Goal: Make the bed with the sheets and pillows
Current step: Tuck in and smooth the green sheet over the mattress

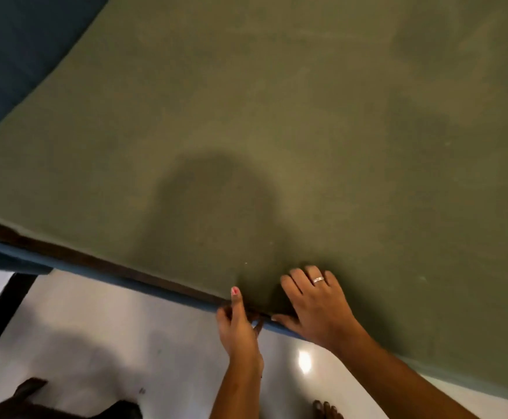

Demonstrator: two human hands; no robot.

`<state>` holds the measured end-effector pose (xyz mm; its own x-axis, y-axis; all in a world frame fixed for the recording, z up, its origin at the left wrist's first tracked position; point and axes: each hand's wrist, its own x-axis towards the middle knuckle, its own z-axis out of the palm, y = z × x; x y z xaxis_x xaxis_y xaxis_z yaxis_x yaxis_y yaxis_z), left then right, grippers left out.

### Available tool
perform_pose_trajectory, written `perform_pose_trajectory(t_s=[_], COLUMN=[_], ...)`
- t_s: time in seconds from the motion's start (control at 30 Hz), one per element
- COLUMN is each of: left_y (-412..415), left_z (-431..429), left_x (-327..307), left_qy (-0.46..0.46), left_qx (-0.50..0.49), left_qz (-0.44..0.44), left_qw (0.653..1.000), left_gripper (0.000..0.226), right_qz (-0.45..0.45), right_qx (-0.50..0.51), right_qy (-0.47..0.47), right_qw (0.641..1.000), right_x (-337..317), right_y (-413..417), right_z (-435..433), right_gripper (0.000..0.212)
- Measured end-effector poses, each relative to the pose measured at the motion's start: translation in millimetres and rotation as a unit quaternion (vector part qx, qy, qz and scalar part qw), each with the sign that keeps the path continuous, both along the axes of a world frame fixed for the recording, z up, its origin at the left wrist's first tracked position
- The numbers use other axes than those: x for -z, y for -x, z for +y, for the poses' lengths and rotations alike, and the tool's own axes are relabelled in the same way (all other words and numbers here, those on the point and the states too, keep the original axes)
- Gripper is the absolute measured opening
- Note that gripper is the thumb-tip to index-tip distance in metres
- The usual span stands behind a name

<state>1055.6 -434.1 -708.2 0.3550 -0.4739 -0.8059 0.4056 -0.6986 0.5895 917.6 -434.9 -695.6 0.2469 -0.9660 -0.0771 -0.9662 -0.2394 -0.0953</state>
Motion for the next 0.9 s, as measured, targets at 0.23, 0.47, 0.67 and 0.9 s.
perform_pose_trajectory(t_s=[0.23,0.47,0.67,0.9], left_y=[38.0,38.8,28.1,58.7], left_z=[15.9,31.4,39.3,76.7], left_x=[2.3,-5.8,-3.0,-5.1], left_qy=[0.001,0.015,-0.001,0.118], left_qx=[0.090,0.161,0.214,0.480], left_qz=[-0.071,-0.052,-0.063,-0.214], left_qw=[0.993,0.986,0.975,0.843], left_gripper=[0.039,0.026,0.033,0.026], right_qz=[0.025,0.068,0.034,-0.070], right_qx=[0.037,-0.034,0.010,0.294], right_qy=[-0.054,-0.061,-0.119,-0.013], right_qw=[0.998,0.995,0.992,0.953], right_x=[4.9,9.9,-7.6,-5.8], right_y=[8.7,1.5,-2.8,54.8], right_z=[40.9,36.9,49.1,89.4], right_gripper=[0.040,0.031,0.018,0.029])
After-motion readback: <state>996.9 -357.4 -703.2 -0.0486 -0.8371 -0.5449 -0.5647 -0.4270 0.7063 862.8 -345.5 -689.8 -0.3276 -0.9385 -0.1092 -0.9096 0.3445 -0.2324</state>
